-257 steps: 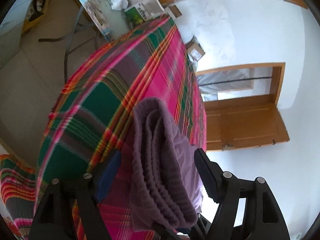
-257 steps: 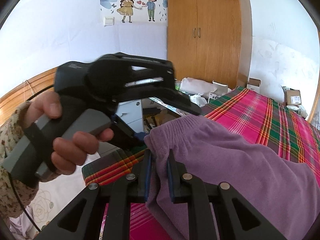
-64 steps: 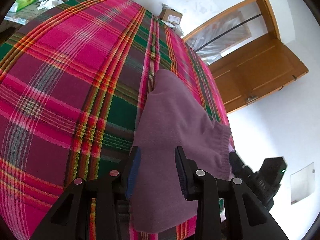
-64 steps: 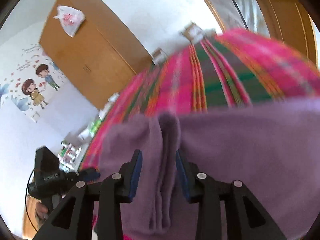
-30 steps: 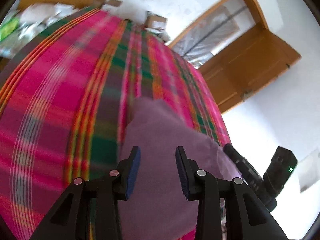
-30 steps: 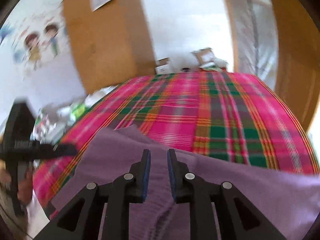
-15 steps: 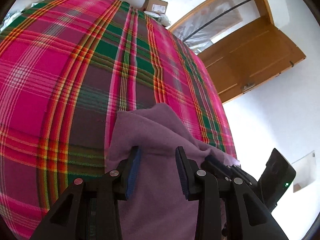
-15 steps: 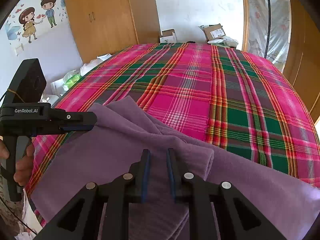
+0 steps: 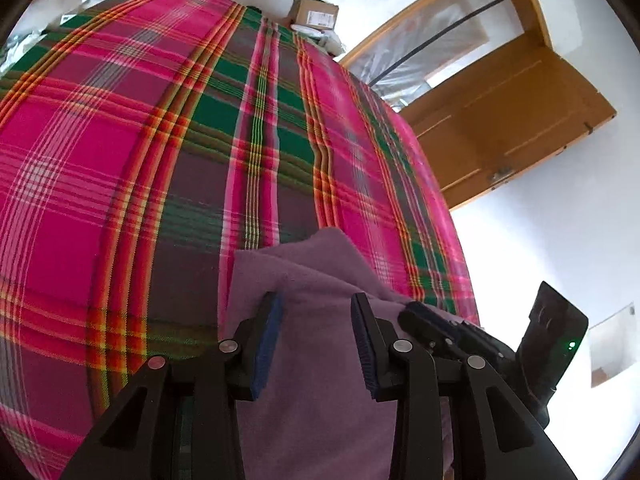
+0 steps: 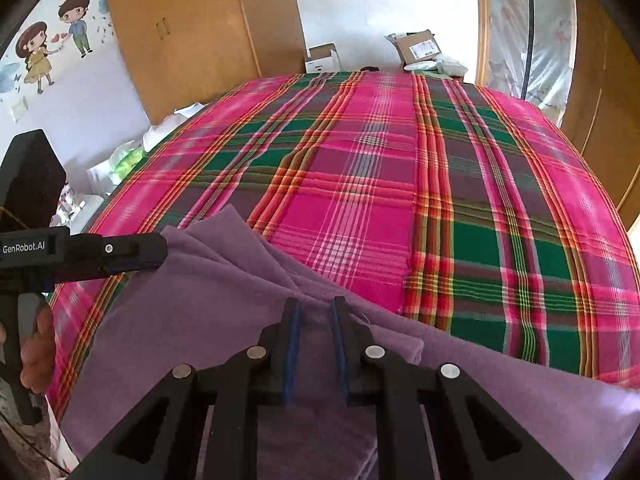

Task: Fold clothes
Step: 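Open the right gripper and release the folded sweater, then withdraw both open grippers from the folded sweater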

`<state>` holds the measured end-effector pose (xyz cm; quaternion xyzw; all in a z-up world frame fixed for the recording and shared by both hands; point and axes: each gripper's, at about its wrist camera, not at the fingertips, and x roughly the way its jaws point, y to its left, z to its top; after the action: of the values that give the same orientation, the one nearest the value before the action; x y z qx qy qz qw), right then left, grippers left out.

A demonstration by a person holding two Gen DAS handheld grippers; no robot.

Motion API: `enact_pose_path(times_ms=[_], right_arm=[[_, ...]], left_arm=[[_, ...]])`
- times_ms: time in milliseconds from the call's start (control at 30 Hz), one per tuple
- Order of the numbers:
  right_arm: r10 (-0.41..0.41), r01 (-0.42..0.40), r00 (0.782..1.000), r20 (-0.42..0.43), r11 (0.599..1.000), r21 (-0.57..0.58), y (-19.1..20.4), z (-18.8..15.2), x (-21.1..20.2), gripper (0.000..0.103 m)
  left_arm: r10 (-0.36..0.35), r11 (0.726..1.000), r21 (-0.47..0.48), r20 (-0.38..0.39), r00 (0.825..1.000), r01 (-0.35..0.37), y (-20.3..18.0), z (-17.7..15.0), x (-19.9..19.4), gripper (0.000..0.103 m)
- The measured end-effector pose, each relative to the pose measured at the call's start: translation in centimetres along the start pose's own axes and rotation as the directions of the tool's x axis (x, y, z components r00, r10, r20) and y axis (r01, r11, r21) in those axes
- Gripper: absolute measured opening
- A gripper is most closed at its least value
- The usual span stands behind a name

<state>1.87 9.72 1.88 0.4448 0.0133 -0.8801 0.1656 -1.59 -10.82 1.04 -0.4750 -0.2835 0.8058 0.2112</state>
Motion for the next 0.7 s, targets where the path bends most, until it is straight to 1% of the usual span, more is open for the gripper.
enact_pose_path(times_ms=[100, 200, 233, 300, 400, 500, 600, 700], right_arm=[[-0.007, 0.007, 1.0, 0.006, 1.0, -0.013, 0.3, -0.2, -0.5, 0.015], [0.002, 0.0, 0.998, 0.055, 0.999, -0.032, 0.8, -0.5, -2.3, 0.015], [0.018, -0.014, 0.996, 0.082, 0.999, -0.052, 1.2, -0.9, -3.3, 0.015], [0.052, -0.043, 0.993, 0.108, 0.995, -0.086, 2.0, -2.0, -4.9, 0.015], [0.107, -0.094, 0.988, 0.108, 0.989, -0.117, 3.1, -3.9, -6.1, 0.015], [0.136, -0.116, 0.981, 0.135, 0.982, -0.15, 4.0, -6.3, -7.6, 0.015], [0.106, -0.072, 0.981, 0.161, 0.976, -0.207, 5.3, -8.8, -8.2, 0.015], [0.071, -0.036, 0.987, 0.146, 0.972, -0.231, 6.1, -10.8, -7.5, 0.015]], left_arm=[[0.004, 1.0, -0.002, -0.01, 1.0, -0.004, 0.0, -0.1, -0.1, 0.037], [0.018, 1.0, -0.007, 0.011, 1.0, -0.018, -0.6, -0.2, -1.2, 0.037], [0.024, 1.0, -0.002, 0.02, 1.0, -0.024, -0.8, -0.5, -1.6, 0.037], [0.022, 1.0, 0.001, 0.024, 0.999, -0.022, -1.2, -1.2, -2.3, 0.037], [0.025, 1.0, -0.001, 0.017, 1.0, -0.025, -1.3, -2.8, -3.2, 0.038], [0.042, 0.999, -0.004, 0.024, 0.999, -0.042, -1.1, -4.5, -4.3, 0.038], [0.057, 0.998, -0.01, 0.02, 0.998, -0.057, -0.6, -5.9, -5.0, 0.038], [0.057, 0.998, -0.028, 0.021, 0.998, -0.057, -0.2, -7.0, -5.4, 0.038]])
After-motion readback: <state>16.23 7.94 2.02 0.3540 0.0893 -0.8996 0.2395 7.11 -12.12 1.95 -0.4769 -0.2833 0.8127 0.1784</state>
